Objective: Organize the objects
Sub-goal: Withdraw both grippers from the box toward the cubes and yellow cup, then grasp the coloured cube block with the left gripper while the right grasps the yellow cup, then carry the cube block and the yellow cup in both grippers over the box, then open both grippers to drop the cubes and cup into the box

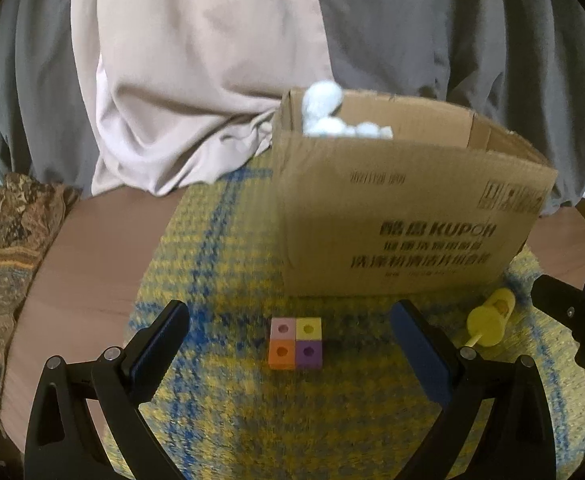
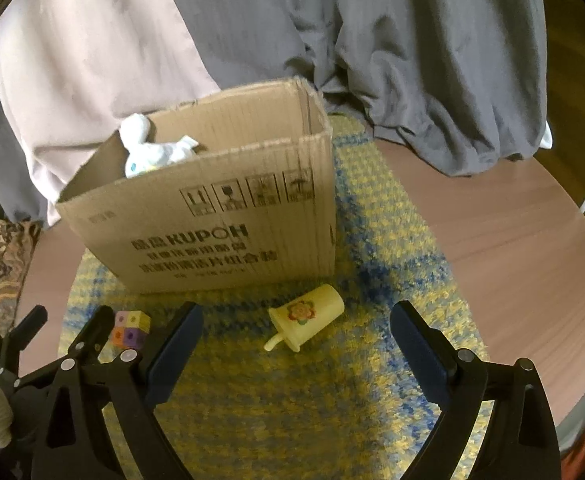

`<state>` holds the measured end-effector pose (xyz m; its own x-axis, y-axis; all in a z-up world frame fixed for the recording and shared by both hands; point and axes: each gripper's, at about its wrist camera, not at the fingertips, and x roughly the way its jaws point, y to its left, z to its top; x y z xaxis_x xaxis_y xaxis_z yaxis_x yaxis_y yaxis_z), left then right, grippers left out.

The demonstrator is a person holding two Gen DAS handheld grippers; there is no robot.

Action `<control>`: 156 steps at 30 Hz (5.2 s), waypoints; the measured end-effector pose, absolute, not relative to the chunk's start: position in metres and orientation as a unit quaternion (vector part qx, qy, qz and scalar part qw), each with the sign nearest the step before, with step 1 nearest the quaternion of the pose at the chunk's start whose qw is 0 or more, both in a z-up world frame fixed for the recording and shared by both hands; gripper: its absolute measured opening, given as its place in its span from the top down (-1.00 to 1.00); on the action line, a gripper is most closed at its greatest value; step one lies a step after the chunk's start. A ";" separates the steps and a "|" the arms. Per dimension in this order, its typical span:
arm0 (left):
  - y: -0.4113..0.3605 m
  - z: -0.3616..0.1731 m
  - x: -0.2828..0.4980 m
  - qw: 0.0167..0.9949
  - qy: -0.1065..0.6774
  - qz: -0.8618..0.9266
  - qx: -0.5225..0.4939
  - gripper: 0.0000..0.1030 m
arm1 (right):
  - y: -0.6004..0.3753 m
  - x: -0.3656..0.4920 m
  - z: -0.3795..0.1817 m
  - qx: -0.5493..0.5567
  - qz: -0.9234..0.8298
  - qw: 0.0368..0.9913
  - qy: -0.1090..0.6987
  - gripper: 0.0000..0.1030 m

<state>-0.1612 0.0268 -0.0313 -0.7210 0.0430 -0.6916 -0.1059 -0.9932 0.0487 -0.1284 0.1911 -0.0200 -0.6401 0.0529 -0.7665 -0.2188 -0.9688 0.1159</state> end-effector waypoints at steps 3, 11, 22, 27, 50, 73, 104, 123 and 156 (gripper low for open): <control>0.026 -0.041 -0.163 0.036 0.040 0.924 -0.378 -0.99 | 0.191 -0.132 -0.029 -0.425 0.897 0.073 0.099 -0.84; 0.023 -0.066 -0.170 0.033 0.039 0.915 -0.401 -0.99 | 0.192 -0.146 -0.056 -0.449 0.885 0.068 0.103 -0.84; 0.018 -0.093 -0.186 0.031 0.029 0.902 -0.429 -0.99 | 0.193 -0.169 -0.080 -0.471 0.874 0.062 0.099 -0.84; 0.021 -0.099 -0.189 0.031 0.033 0.902 -0.430 -0.98 | 0.191 -0.175 -0.088 -0.478 0.871 0.063 0.091 -0.84; 0.032 -0.101 -0.176 0.050 0.054 0.899 -0.432 0.25 | 0.187 -0.165 -0.084 -0.469 0.877 0.076 0.077 -0.26; 0.034 -0.037 -0.156 0.072 0.041 0.921 -0.380 0.25 | 0.185 -0.131 -0.018 -0.414 0.904 0.080 0.070 -0.26; 0.043 0.080 -0.169 0.107 0.035 0.947 -0.301 0.24 | 0.183 -0.134 0.088 -0.333 0.939 0.068 0.057 -0.26; 0.053 0.108 -0.221 0.128 0.038 0.941 -0.312 0.24 | 0.185 -0.184 0.125 -0.335 0.938 0.079 0.035 -0.26; 0.059 0.095 -0.267 0.109 0.057 0.934 -0.337 -0.76 | 0.202 -0.227 0.108 -0.380 0.918 0.081 0.076 -0.77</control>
<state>-0.2670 0.0586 0.0951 -0.7496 0.1646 -0.6411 -0.2415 -0.9698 0.0334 -0.2269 0.2021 0.1081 -0.6982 0.0913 -0.7100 -0.2068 -0.9753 0.0780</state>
